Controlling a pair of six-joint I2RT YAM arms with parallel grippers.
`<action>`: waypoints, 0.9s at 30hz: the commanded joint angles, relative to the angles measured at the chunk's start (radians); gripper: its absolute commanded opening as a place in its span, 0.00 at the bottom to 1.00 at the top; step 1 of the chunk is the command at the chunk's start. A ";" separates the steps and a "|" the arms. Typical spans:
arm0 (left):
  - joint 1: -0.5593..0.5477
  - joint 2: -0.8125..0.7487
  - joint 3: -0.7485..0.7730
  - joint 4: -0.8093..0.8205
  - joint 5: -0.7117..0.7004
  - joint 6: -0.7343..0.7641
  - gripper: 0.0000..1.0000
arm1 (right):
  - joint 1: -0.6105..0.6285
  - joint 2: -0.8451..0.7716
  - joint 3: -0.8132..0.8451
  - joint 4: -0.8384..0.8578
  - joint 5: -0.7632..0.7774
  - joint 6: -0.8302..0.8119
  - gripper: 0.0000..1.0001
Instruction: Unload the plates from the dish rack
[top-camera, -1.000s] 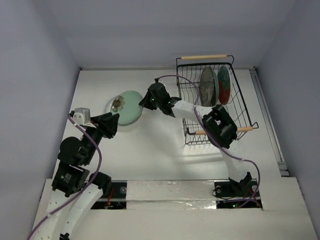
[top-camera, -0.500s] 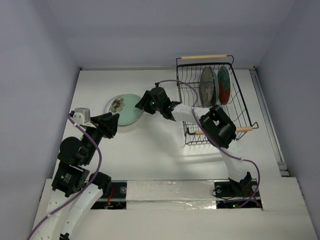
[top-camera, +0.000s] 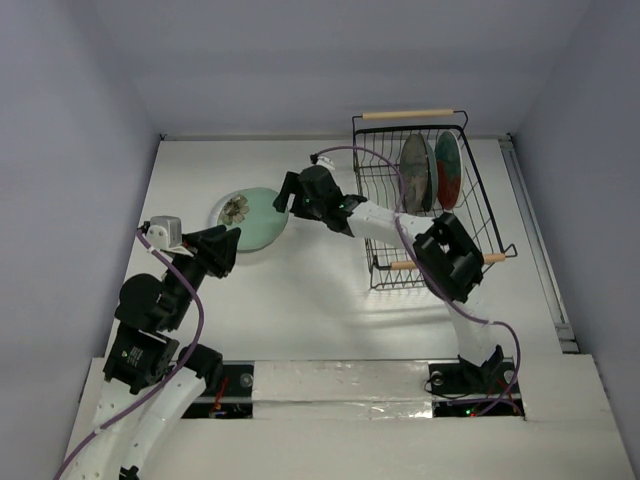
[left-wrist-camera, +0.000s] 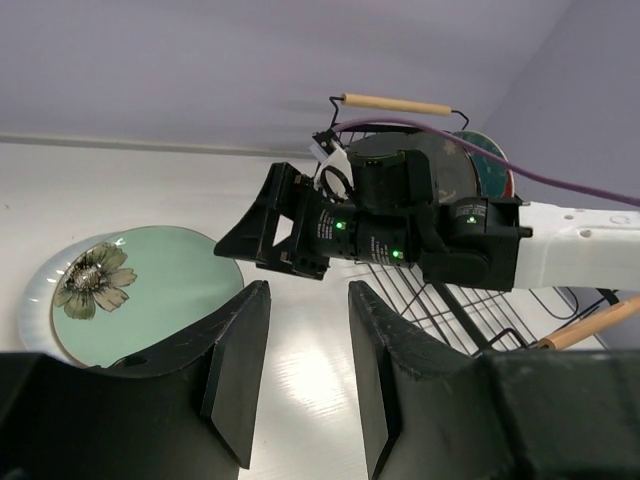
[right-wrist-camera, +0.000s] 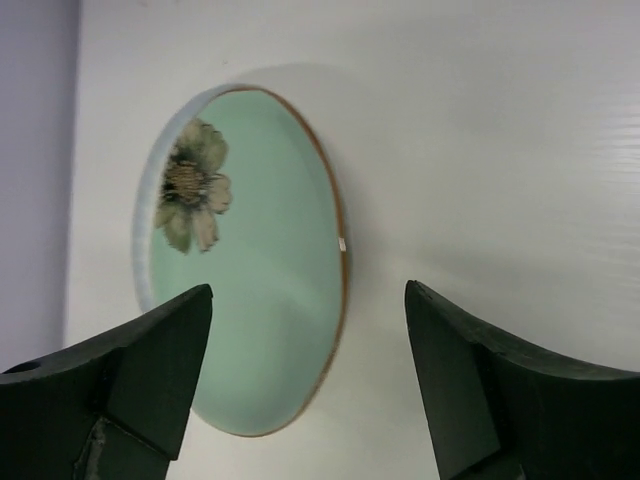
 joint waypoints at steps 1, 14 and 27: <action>0.006 -0.006 0.002 0.044 0.014 -0.002 0.34 | 0.020 -0.071 0.035 -0.120 0.144 -0.097 0.81; 0.006 -0.018 0.003 0.041 0.009 -0.002 0.34 | -0.035 -0.654 -0.212 -0.296 0.564 -0.448 0.00; 0.006 -0.018 0.003 0.036 0.008 -0.002 0.34 | -0.305 -0.752 -0.425 -0.274 0.448 -0.419 0.33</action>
